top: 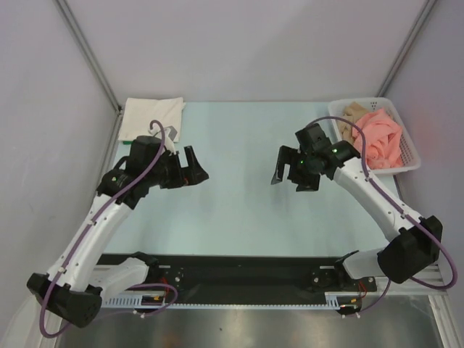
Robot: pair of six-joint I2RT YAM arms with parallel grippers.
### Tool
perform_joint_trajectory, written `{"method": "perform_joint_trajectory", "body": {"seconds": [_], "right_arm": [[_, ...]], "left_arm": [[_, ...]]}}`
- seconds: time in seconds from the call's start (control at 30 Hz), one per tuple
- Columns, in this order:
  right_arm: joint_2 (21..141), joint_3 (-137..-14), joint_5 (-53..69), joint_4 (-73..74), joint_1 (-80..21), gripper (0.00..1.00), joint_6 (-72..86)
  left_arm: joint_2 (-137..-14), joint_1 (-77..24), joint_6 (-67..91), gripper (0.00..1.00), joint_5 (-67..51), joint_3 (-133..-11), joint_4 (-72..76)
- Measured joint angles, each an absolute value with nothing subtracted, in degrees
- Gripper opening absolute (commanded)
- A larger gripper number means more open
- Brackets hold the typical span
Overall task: Fold and stack the t-shirts
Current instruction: Grab the tshirt from the pile
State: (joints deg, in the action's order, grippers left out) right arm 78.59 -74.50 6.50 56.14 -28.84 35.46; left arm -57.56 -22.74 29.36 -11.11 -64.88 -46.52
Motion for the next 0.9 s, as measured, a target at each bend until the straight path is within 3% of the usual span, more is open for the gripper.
{"method": "perform_joint_trajectory", "body": {"seconds": [0.07, 0.13, 0.37, 0.53, 0.73, 0.9], "right_arm": [[78.67, -74.65, 8.60, 55.51, -25.04, 0.91, 34.85], [79.55, -75.88, 10.44, 55.29, -20.58, 0.80, 34.48], [88.05, -90.35, 8.08, 49.58, -2.70, 0.66, 35.33], [94.52, -101.03, -0.19, 47.81, 8.14, 0.77, 33.76], [109.30, -115.37, -9.32, 53.65, 14.24, 0.77, 29.39], [113.67, -114.93, -10.04, 60.82, 14.02, 0.76, 26.17]], "left_arm": [[-59.11, -22.74, 28.73, 1.00, -11.16, -65.21, -46.44], [-59.64, -22.74, 27.99, 1.00, -11.14, -65.32, -46.44], [-57.91, -22.90, 24.84, 1.00, -10.55, -65.39, -46.83], [-55.00, -23.81, 22.68, 1.00, -9.76, -65.21, -46.98], [-52.34, -24.75, 20.27, 1.00, -7.81, -63.83, -48.23], [-52.25, -26.20, 18.44, 1.00, -5.89, -62.98, -48.93]]}}
